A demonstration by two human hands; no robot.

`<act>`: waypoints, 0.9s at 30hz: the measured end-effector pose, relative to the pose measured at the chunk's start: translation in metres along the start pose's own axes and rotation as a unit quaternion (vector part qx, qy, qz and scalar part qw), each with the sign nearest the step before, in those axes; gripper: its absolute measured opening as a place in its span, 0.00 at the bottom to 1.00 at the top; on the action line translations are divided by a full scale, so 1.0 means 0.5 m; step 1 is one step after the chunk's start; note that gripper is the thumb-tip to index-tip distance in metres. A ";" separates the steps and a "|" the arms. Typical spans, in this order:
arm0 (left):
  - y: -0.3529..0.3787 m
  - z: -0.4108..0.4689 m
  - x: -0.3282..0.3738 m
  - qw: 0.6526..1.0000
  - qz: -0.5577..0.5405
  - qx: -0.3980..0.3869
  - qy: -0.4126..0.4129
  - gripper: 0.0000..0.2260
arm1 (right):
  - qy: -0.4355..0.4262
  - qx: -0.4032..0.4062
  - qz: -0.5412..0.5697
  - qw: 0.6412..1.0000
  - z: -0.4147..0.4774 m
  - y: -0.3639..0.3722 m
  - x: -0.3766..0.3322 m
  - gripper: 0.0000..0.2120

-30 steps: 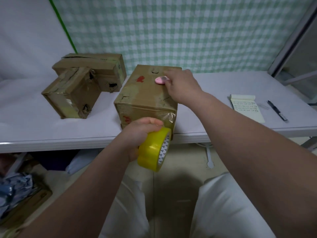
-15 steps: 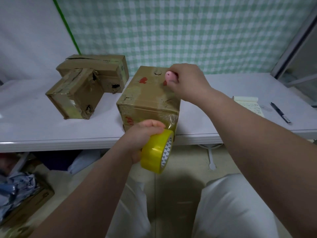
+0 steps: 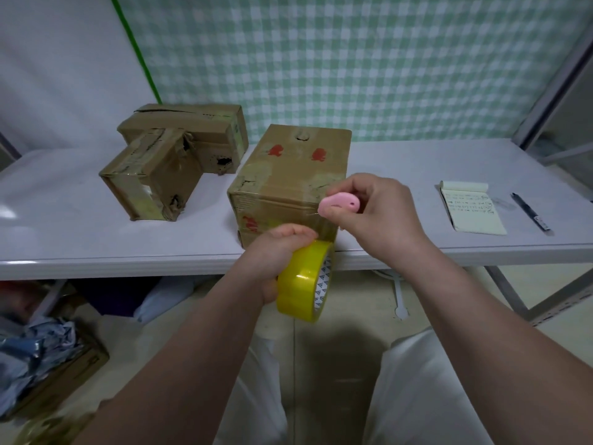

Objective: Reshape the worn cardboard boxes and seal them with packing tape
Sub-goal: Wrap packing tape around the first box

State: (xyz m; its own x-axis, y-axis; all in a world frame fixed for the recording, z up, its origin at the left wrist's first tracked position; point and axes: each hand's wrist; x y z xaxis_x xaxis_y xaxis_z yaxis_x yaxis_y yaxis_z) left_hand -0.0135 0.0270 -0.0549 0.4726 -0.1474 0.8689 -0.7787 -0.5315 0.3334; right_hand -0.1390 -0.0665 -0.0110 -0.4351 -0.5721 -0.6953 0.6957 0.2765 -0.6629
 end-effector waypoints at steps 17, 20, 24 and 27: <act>-0.004 0.006 0.000 1.000 0.008 0.016 0.010 0.05 | -0.110 0.030 -0.130 0.985 0.004 0.047 0.007 0.05; -0.004 0.006 0.000 1.000 0.008 0.016 0.003 0.05 | -0.121 0.029 -0.143 0.982 0.001 0.046 0.008 0.05; -0.006 0.002 0.003 1.000 0.019 0.020 -0.004 0.04 | -0.100 0.014 -0.144 0.984 -0.003 0.024 0.010 0.04; -0.007 0.001 0.007 0.999 0.025 0.019 -0.008 0.03 | -0.088 0.004 -0.148 0.985 -0.007 0.006 0.019 0.04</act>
State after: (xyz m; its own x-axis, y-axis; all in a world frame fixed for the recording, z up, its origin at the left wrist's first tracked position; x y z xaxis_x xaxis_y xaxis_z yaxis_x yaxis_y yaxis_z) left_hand -0.0092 0.0279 -0.0533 0.4396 -0.1876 0.8784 -0.7856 -0.5544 0.2748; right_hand -0.1434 -0.0685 -0.0206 -0.5142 -0.7514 -0.4135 0.5580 0.0729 -0.8266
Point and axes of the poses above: each hand's wrist, its own z-axis towards the middle knuckle, its own y-axis out of the palm, x = y × z, and after that the axes turned 12 degrees about -z, right-handed
